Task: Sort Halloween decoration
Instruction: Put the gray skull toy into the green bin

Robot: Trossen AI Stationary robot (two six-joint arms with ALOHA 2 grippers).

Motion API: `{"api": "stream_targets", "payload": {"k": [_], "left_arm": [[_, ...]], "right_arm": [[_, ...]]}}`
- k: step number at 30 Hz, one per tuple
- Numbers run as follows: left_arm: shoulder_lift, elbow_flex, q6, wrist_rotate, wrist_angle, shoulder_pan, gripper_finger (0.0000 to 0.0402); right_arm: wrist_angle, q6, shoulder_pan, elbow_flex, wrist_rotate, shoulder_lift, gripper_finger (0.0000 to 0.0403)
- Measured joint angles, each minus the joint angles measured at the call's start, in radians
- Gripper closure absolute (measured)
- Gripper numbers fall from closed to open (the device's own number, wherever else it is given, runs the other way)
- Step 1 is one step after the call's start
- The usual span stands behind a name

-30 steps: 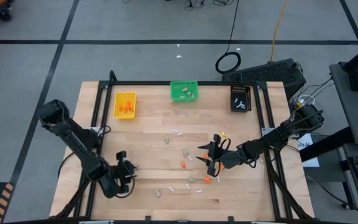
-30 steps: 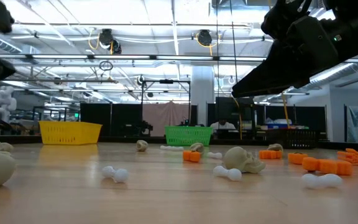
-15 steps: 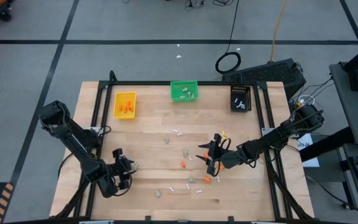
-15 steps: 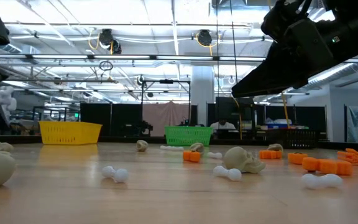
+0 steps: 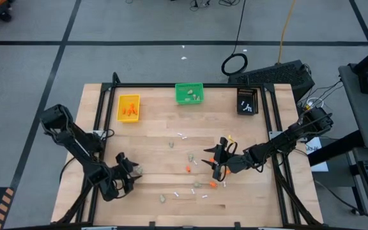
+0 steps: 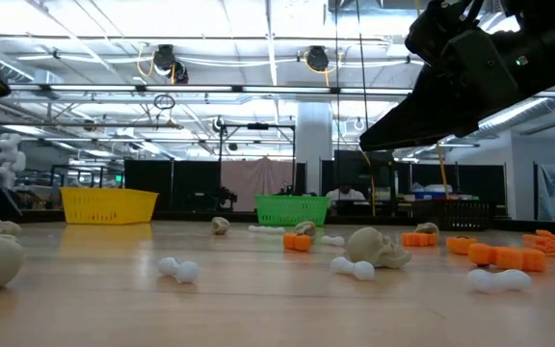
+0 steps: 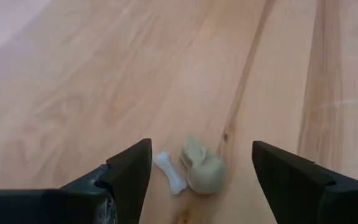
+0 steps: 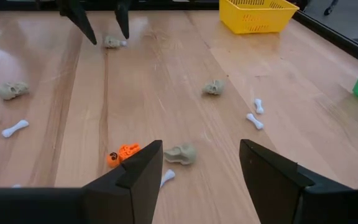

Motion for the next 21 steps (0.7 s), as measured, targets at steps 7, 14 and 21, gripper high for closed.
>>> {"api": "stream_targets", "payload": {"k": [7, 14, 21], "left_arm": [[0.0, -0.058, 0.002, 0.005, 0.077, 0.0, 0.0126], [0.014, -0.057, 0.02, 0.02, 0.056, 0.0, 0.0171], [0.088, -0.054, 0.104, 0.004, 0.13, -0.001, 0.0222]], "right_arm": [[0.0, 0.005, 0.007, 0.0, -0.001, 0.0, 0.0204], [0.0, 0.006, 0.008, 0.0, -0.002, 0.0, 0.0204], [0.0, 0.006, 0.007, 0.0, -0.001, 0.0, 0.0204]]}}
